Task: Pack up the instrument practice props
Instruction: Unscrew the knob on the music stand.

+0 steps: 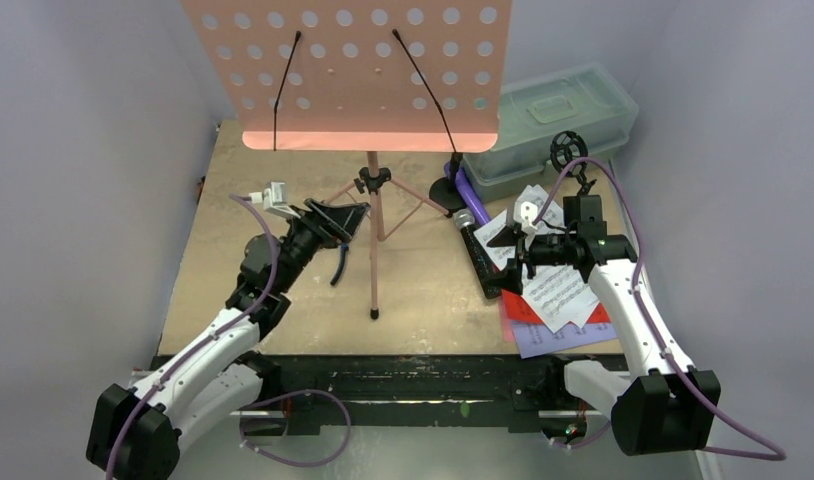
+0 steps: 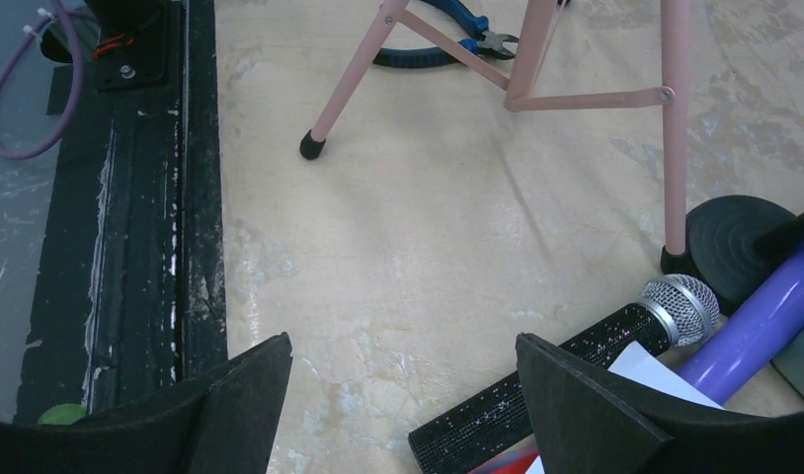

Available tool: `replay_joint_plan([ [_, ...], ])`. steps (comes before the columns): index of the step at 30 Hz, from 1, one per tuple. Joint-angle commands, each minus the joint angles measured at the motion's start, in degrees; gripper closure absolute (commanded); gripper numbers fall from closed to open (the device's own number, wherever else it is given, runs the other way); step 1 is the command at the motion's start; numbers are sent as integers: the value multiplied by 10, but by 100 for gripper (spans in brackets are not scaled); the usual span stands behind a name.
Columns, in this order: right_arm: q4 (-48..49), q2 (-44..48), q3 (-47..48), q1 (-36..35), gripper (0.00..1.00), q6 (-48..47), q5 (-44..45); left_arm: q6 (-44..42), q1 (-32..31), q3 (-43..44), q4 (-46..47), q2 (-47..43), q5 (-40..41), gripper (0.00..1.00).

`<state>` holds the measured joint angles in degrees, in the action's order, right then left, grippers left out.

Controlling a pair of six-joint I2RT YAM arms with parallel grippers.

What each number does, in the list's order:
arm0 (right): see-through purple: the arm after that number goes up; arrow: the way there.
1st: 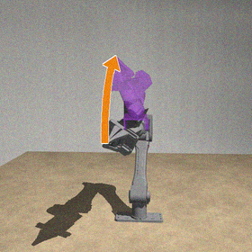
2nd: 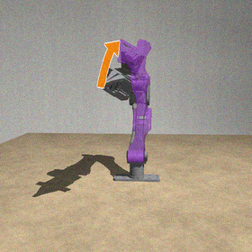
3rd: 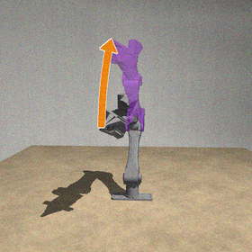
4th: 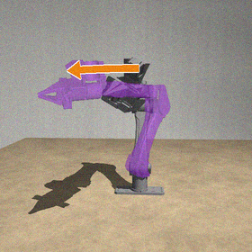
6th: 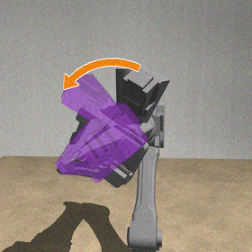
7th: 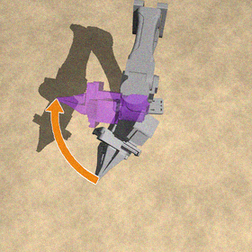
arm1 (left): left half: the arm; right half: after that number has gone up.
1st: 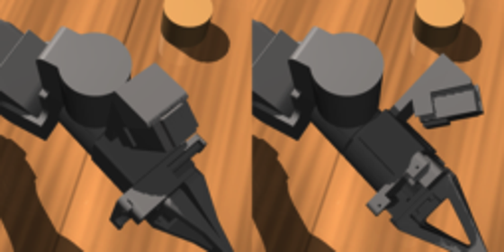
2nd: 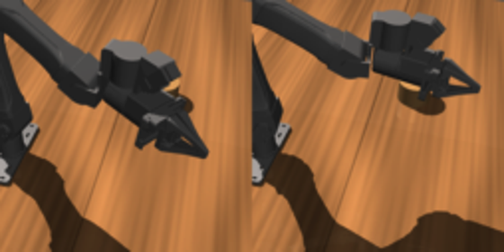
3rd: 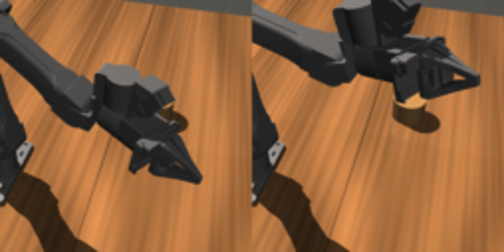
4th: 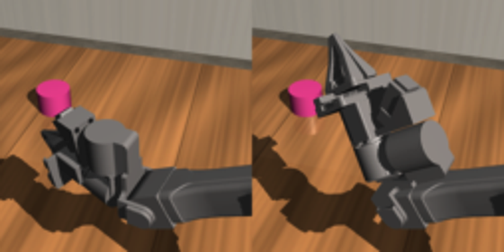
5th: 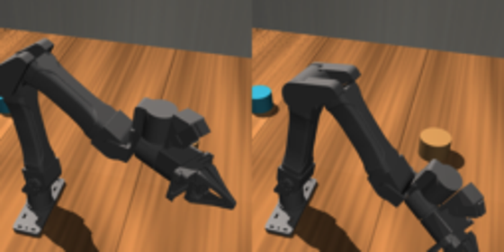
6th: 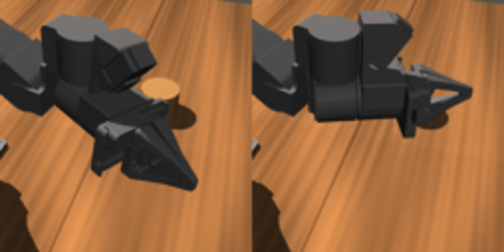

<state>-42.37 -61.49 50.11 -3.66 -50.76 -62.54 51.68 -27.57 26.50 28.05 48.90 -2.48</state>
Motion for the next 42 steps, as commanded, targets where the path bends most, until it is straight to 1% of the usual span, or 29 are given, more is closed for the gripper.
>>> replay_joint_plan([
  [1,-10,-2,4,3,12,-18,-14,112,43,-1,101,18,-28,26],
  [4,-13,-3,4,3,12,-21,-13,173,67,-2,119,40,-27,36],
  [7,-14,-3,4,3,12,-21,-14,212,78,7,120,63,-22,37],
  [11,-14,-5,5,3,12,-23,-13,229,81,42,89,92,-29,40],
  [15,-15,-6,4,3,12,-23,-13,240,82,62,74,104,-25,49],
  [20,-15,-9,4,3,12,-24,-12,270,82,80,58,125,-32,55],
  [24,-16,-9,5,3,12,-24,-11,297,82,97,43,149,-52,57],
  [26,-16,-9,5,2,12,-25,-11,305,82,107,21,156,-57,58],
  [28,-15,-9,4,3,12,-25,-10,308,82,116,-3,155,-52,61],
  [29,-16,-9,5,3,12,-25,-10,309,82,119,-17,152,-47,68],
  [30,-16,-10,4,2,12,-25,-10,312,82,123,-32,148,-41,78],
  [31,-16,-10,4,3,12,-25,-10,314,82,127,-46,146,-37,86],
  [33,-16,-10,3,3,12,-25,-10,328,83,134,-69,145,-35,98],
  [34,-16,-10,3,3,12,-25,-10,359,82,133,-73,147,-37,100],
  [36,-16,-10,3,3,12,-26,-10,445,83,128,-81,159,-57,100],
  [38,-16,-10,3,3,12,-26,-10,540,83,123,-70,177,-95,100],
  [40,-16,-10,3,3,12,-26,-10,587,83,116,-41,186,-107,100],
  [42,-17,-10,3,3,12,-27,-9,603,82,116,-39,179,-94,100],
])
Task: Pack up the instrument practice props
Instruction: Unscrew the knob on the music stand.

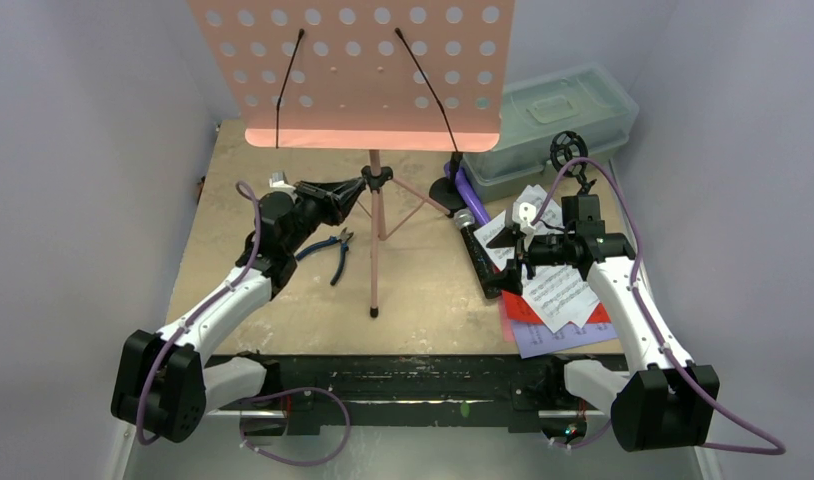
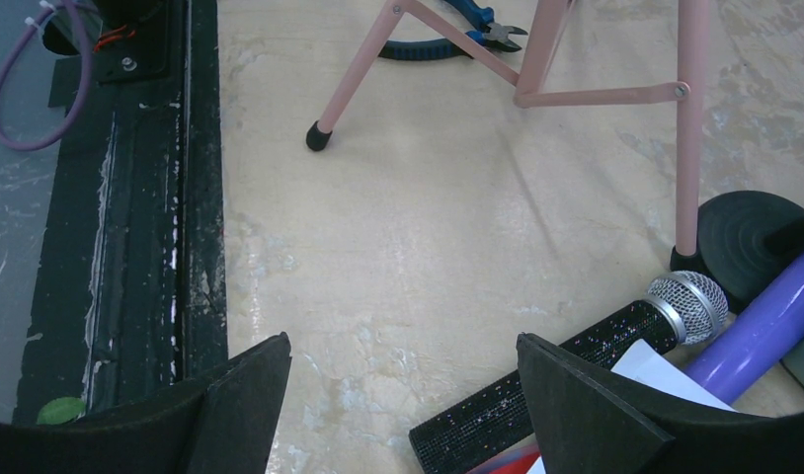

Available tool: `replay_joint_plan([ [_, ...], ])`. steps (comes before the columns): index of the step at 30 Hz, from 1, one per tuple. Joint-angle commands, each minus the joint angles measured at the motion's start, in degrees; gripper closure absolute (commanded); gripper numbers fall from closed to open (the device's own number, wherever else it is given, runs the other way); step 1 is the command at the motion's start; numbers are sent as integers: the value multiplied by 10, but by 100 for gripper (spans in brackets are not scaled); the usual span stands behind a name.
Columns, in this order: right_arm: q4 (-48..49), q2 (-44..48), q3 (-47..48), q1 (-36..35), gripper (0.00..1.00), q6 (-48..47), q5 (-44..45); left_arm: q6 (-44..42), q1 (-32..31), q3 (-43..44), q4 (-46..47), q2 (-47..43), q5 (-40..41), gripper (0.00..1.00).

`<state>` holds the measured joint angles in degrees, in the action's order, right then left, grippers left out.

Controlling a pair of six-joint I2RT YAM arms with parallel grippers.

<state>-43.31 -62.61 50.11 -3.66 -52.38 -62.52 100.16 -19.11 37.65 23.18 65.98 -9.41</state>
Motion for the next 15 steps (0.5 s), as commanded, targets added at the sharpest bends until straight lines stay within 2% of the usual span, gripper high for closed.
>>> replay_joint_plan([
  [1,-7,1,3,3,12,-10,-9,122,-2,5,7,3,-16,100],
  [5,-8,2,3,2,12,-12,-8,104,-1,4,18,-13,3,98],
  [8,-9,2,3,3,12,-13,-8,84,-1,-12,43,-21,4,77],
  [10,-9,3,3,3,12,-14,-7,64,0,-24,49,-30,7,68],
  [13,-11,3,2,3,12,-15,-6,8,4,-38,30,-47,11,61],
  [15,-12,3,1,3,11,-16,-6,-59,7,-44,4,-63,19,58],
])
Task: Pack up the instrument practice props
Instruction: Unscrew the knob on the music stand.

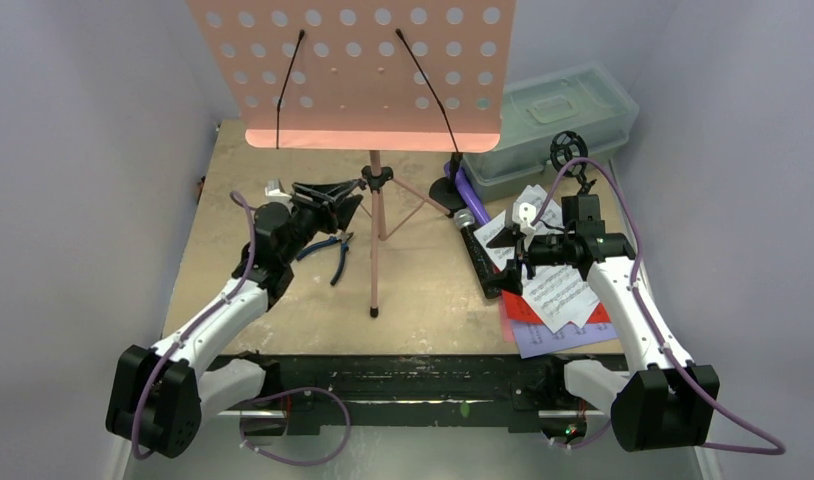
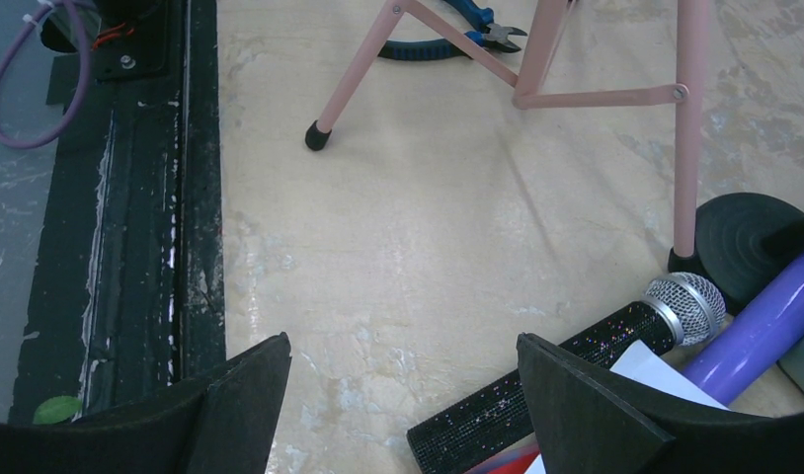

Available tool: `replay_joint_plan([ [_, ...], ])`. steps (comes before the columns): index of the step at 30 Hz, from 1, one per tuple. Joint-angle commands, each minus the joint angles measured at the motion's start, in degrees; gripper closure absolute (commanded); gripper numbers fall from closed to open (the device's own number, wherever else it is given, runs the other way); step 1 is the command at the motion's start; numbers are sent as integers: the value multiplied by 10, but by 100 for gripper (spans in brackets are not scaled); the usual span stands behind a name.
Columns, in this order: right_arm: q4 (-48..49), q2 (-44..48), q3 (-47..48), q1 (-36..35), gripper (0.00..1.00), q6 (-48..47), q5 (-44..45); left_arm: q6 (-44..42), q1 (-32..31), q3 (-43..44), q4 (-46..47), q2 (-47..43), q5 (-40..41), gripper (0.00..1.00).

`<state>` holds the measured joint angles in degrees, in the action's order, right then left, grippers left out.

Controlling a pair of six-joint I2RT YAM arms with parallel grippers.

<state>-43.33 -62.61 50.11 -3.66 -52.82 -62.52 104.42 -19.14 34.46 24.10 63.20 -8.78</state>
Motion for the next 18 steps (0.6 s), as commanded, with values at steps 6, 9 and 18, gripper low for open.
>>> replay_joint_plan([
  [6,-15,2,1,3,11,-17,-7,-446,11,-33,-29,-103,29,31],
  [9,-15,1,1,3,11,-18,-7,-636,11,-52,-22,-142,11,22],
  [18,-19,-1,3,3,11,-21,-8,-934,11,-203,269,-153,-35,17],
])
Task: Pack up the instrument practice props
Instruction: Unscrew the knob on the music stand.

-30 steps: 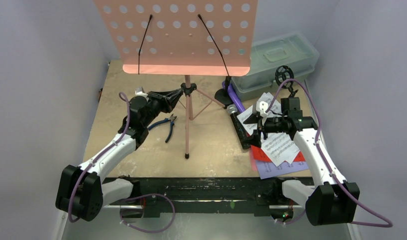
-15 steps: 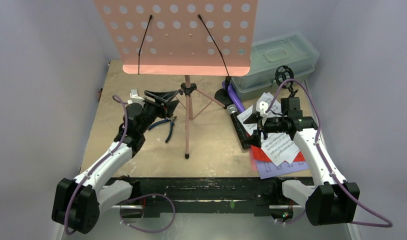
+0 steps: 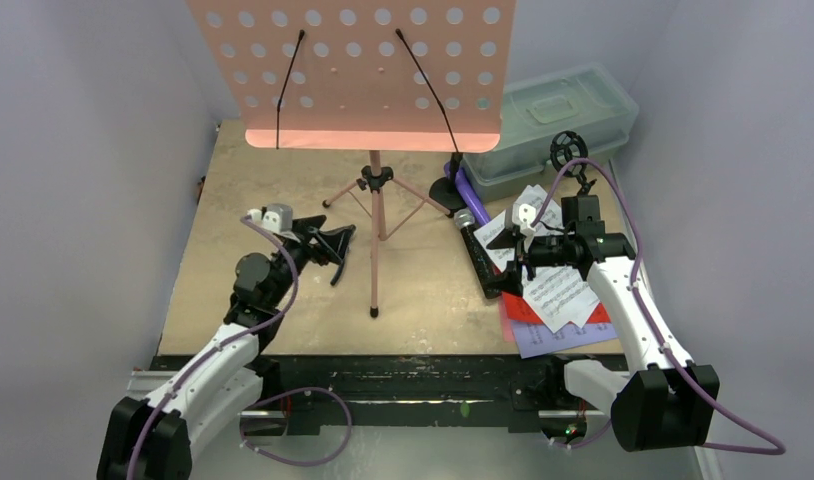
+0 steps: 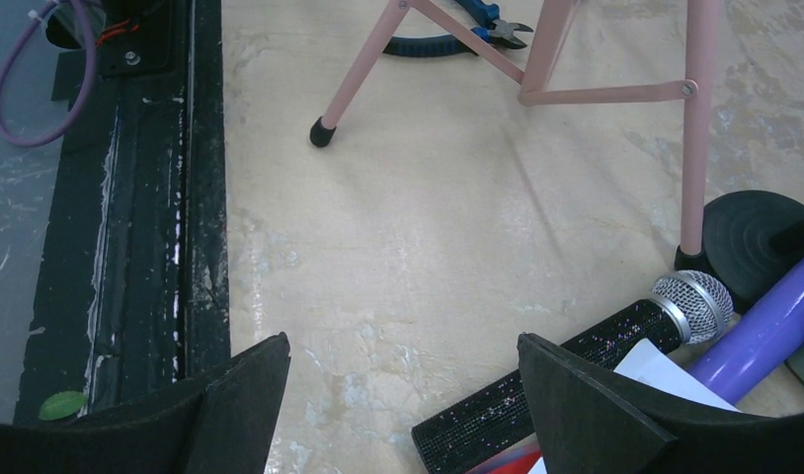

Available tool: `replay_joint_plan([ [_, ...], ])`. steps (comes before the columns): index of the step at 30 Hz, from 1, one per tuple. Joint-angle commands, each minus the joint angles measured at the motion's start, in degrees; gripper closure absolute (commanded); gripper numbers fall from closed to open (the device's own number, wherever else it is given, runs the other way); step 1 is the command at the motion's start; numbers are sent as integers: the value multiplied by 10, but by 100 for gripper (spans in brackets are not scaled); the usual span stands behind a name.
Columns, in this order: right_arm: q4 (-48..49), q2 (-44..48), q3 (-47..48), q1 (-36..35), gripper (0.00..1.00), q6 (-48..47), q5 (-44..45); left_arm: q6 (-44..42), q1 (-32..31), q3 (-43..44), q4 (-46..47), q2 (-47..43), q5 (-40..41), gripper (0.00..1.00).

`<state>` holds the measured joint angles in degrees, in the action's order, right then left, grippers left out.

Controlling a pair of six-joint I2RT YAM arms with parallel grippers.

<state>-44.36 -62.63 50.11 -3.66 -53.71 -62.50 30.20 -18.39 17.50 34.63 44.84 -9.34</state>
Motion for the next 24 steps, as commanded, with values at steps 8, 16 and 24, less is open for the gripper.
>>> replay_joint_plan([
  [8,-14,-1,2,3,11,-17,-9,-314,3,-60,480,164,-69,26],
  [16,-30,-11,6,3,10,-34,-13,-427,2,32,350,180,-118,32],
  [24,-34,-15,7,2,10,-38,-14,-487,2,83,280,213,-168,35],
])
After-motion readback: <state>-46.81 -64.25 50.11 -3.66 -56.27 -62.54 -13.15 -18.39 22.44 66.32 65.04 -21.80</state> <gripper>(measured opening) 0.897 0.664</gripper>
